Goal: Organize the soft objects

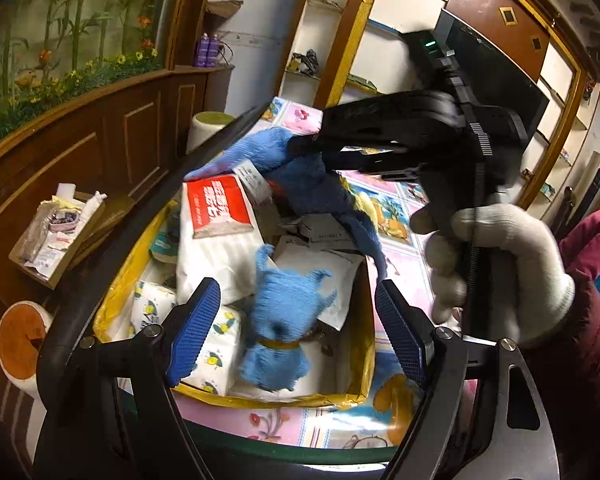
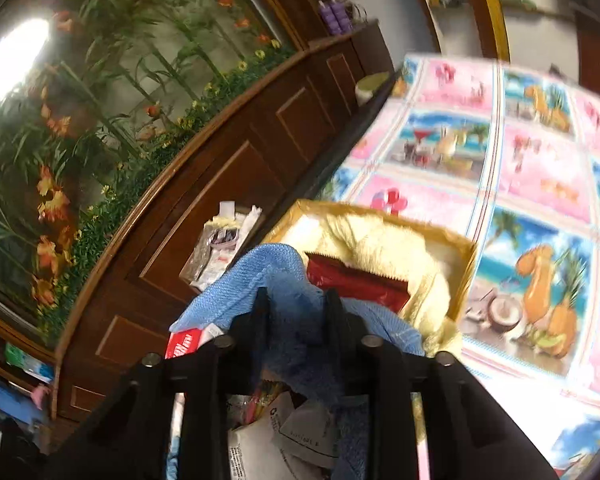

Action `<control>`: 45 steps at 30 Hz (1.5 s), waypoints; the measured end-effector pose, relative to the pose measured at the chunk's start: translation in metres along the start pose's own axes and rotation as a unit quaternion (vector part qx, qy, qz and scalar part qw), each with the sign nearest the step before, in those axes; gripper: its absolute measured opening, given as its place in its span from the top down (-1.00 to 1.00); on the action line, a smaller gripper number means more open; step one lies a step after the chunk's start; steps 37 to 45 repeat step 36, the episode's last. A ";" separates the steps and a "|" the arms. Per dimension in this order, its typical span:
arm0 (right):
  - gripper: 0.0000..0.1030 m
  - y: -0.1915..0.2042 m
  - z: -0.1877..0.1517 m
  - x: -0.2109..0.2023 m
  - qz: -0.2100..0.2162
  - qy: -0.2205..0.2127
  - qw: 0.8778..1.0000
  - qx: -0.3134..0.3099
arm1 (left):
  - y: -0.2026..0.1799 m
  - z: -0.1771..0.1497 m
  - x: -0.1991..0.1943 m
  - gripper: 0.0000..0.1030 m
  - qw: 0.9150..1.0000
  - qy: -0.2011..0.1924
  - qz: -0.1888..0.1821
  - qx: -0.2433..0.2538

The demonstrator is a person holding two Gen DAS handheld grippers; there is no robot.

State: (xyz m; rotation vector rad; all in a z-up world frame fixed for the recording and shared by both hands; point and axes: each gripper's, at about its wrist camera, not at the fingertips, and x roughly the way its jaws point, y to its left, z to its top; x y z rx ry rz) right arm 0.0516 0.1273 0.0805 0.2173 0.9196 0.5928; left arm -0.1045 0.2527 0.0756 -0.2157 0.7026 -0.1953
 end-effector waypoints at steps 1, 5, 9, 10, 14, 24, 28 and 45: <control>-0.01 0.004 0.000 -0.008 0.000 -0.010 1.000 -0.010 | -0.001 0.000 -0.001 -0.56 1.000 -0.004 0.001 -0.002; -0.44 0.017 -0.008 -0.040 -0.012 -0.066 0.996 -0.054 | -0.004 0.002 -0.006 -0.56 1.000 -0.015 0.004 -0.008; -0.44 0.018 -0.023 -0.062 -0.015 -0.090 0.993 -0.070 | -0.017 -0.001 -0.018 -0.56 0.998 -0.042 0.053 0.009; -0.44 0.017 -0.030 -0.069 -0.017 -0.097 0.992 -0.075 | -0.020 -0.002 -0.020 -0.56 0.996 -0.050 0.069 0.014; -0.46 0.007 -0.065 -0.095 -0.037 -0.134 0.987 -0.085 | -0.036 -0.005 -0.029 -0.56 0.984 -0.095 0.148 0.035; -0.46 -0.020 -0.124 -0.121 -0.024 -0.150 0.986 -0.067 | -0.062 -0.012 -0.049 -0.84 0.966 -0.162 0.204 -0.008; -0.46 -0.015 -0.139 -0.123 -0.044 -0.151 0.983 -0.090 | -0.071 -0.012 -0.049 -0.84 0.963 -0.159 0.216 0.000; -0.46 -0.028 -0.152 -0.128 -0.052 -0.148 0.984 -0.086 | -0.093 -0.016 -0.035 -0.84 0.964 -0.115 0.240 0.017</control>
